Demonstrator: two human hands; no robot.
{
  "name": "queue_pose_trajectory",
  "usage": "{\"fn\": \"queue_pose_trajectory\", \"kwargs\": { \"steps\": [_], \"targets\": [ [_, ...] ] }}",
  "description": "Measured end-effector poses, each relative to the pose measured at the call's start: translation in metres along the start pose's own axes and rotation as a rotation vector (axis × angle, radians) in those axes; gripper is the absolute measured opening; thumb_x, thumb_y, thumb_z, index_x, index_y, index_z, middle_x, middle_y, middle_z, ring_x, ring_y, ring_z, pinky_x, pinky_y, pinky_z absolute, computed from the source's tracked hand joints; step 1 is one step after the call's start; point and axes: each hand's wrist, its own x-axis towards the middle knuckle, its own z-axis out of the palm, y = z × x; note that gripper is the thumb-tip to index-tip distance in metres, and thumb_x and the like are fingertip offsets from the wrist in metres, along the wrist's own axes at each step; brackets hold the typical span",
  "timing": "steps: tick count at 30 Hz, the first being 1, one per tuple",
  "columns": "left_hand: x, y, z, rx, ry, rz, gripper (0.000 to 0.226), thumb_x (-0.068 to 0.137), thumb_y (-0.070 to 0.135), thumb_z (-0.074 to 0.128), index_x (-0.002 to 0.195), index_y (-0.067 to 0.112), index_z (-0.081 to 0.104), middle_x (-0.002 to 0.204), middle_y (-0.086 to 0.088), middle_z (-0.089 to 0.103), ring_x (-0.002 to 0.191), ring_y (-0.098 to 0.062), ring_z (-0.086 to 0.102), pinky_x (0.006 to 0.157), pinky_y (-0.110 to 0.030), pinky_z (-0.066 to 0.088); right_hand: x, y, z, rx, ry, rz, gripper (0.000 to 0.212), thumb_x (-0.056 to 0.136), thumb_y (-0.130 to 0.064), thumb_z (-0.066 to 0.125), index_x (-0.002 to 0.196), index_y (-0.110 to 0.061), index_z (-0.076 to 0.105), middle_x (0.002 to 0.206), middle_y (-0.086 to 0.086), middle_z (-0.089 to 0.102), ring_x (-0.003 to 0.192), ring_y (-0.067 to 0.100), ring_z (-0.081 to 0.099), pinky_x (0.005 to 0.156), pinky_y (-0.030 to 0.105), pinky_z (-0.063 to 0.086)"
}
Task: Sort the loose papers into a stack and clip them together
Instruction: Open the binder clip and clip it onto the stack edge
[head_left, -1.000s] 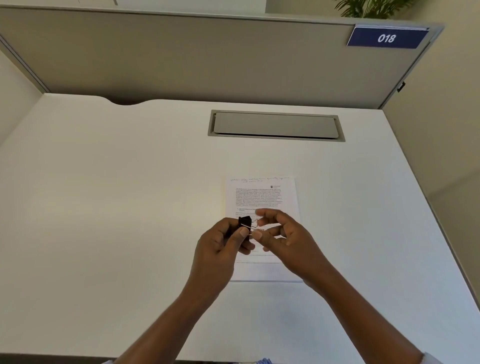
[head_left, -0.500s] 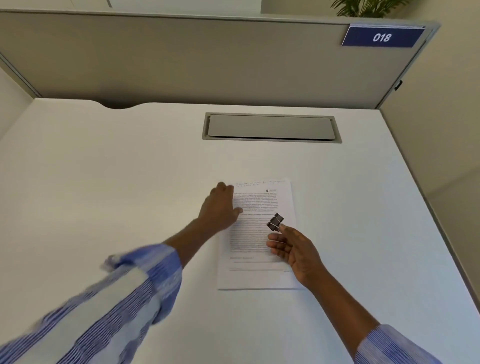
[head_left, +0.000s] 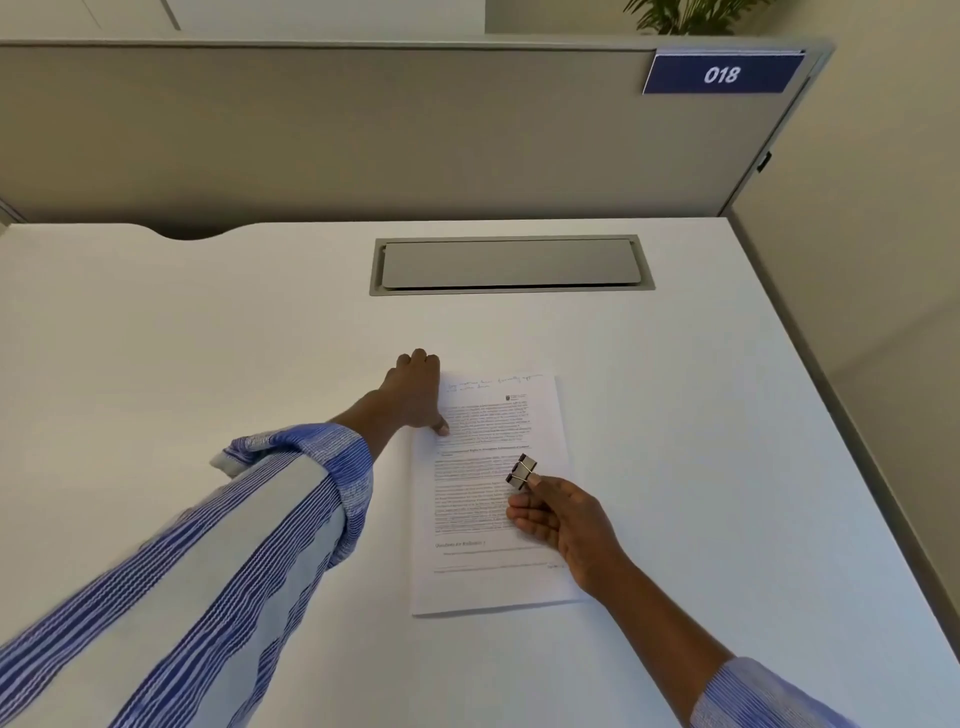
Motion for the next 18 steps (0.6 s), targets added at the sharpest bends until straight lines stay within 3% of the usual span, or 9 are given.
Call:
{"fn": "queue_pose_trajectory", "kwargs": {
  "steps": [6,10,14,16,18],
  "targets": [
    [0.006,-0.003,-0.001,0.000,-0.076,-0.034,0.110,0.059,0.056,0.090,0.142,0.008,0.038,0.142,-0.014,0.042,0.133,-0.033,0.039,0.109,-0.046,0.038,0.002,0.002,-0.001,-0.016,0.006,-0.007,0.033,0.094,-0.025,0.068,0.111,0.003,0.068,0.102,0.025,0.075,0.091,0.033,0.075,0.095,0.047,0.057],
    [0.007,-0.004,-0.003,-0.026,-0.092,-0.028,0.094,0.069,0.051,0.086,0.140,0.010,0.040,0.138,-0.011,0.043,0.127,-0.033,0.046,0.104,-0.047,0.045,0.003,0.002,-0.002,-0.015,0.006,-0.010,0.033,0.094,-0.026,0.068,0.111,0.003,0.069,0.102,0.026,0.075,0.091,0.034,0.075,0.095,0.047,0.057],
    [0.005,-0.007,-0.011,-0.147,-0.032,-0.029,0.031,0.092,0.021,0.063,0.121,0.016,0.056,0.120,-0.010,0.065,0.087,-0.027,0.067,0.072,-0.036,0.056,0.003,0.002,-0.003,-0.011,-0.001,-0.012,0.034,0.094,-0.026,0.068,0.111,0.003,0.069,0.103,0.026,0.074,0.092,0.034,0.074,0.093,0.045,0.059],
    [0.002,-0.005,-0.014,-0.201,-0.022,-0.061,0.034,0.093,0.007,0.053,0.124,0.020,0.061,0.118,-0.009,0.067,0.064,-0.023,0.068,0.053,-0.028,0.053,0.003,0.002,-0.003,-0.008,-0.004,-0.011,0.034,0.094,-0.026,0.068,0.111,0.003,0.069,0.103,0.026,0.075,0.091,0.033,0.074,0.089,0.043,0.059],
    [0.000,-0.003,-0.014,-0.221,-0.022,-0.058,0.047,0.093,-0.001,0.050,0.132,0.021,0.061,0.127,-0.010,0.064,0.060,-0.022,0.066,0.048,-0.025,0.051,0.003,0.003,-0.003,-0.003,-0.005,-0.012,0.035,0.094,-0.027,0.068,0.111,0.003,0.069,0.103,0.026,0.075,0.091,0.033,0.074,0.087,0.041,0.060]
  ]
}}
